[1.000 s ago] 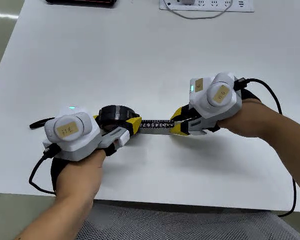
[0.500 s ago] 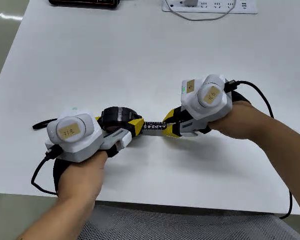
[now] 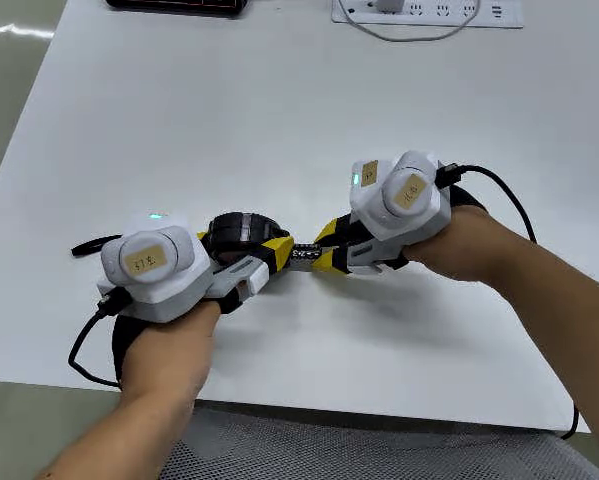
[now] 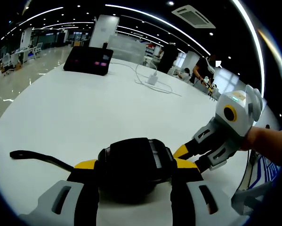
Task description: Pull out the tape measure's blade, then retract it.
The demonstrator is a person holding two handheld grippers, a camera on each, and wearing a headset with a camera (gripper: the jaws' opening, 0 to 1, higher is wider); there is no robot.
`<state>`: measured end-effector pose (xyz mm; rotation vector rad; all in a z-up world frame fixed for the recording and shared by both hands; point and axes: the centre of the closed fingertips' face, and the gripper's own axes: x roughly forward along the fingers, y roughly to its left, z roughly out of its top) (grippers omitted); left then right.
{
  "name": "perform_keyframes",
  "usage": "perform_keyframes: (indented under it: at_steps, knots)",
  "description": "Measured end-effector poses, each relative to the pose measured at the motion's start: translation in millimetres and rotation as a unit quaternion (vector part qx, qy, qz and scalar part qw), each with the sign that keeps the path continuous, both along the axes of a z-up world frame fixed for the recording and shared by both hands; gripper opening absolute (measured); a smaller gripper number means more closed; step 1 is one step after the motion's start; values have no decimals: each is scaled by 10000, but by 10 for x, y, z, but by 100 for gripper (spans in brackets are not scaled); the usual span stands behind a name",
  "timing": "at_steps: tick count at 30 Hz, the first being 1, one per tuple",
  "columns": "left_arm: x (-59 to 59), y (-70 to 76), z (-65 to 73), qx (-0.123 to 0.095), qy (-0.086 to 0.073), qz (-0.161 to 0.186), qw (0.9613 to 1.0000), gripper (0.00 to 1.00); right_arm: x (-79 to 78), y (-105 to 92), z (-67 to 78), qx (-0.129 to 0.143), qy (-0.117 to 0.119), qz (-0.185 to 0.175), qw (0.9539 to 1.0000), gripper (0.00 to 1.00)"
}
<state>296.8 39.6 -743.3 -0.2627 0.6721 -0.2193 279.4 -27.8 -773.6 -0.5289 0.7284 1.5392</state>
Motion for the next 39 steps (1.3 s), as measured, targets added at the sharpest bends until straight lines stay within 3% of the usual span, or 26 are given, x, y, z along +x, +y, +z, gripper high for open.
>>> perform_keyframes:
  at_steps: [24, 39]
  knots:
    - [13, -1, -40, 84, -23, -41, 10000, 57, -26, 130, -21, 151, 63, -94, 9998, 11]
    - [12, -19, -38, 109, -14, -140, 9998, 60, -14, 116, -30, 158, -78, -103, 9998, 13]
